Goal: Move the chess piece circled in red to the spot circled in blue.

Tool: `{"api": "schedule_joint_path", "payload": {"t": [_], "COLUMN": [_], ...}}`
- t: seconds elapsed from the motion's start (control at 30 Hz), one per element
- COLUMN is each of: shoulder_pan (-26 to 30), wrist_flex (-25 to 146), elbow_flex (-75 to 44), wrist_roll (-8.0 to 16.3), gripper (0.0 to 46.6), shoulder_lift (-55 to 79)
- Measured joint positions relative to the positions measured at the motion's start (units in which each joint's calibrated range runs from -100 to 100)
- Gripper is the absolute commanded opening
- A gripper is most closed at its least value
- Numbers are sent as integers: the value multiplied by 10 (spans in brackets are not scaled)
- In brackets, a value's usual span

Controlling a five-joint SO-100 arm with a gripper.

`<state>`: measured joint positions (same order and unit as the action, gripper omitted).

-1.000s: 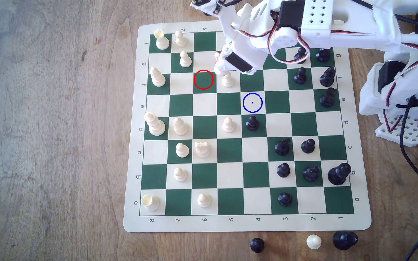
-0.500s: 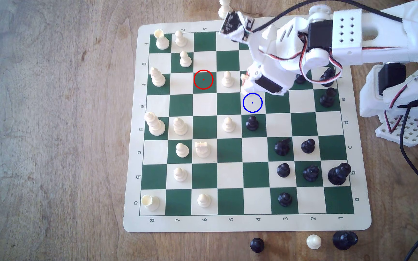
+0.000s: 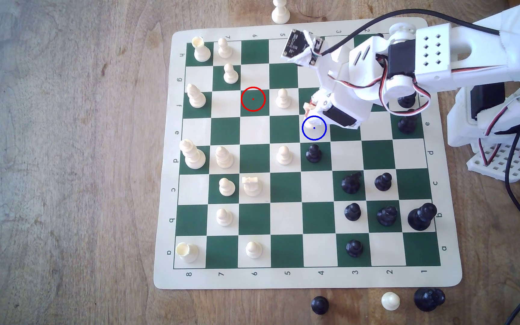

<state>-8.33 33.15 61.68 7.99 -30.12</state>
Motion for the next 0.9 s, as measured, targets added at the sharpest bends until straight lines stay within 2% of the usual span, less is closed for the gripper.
{"api": "schedule_joint_path", "payload": {"t": [0.9], "shoulder_pan": [8], "wrist_flex": [-35], "elbow_flex": [22], "wrist_roll": [-10], "gripper": [4], "shoulder_lift": [28]}}
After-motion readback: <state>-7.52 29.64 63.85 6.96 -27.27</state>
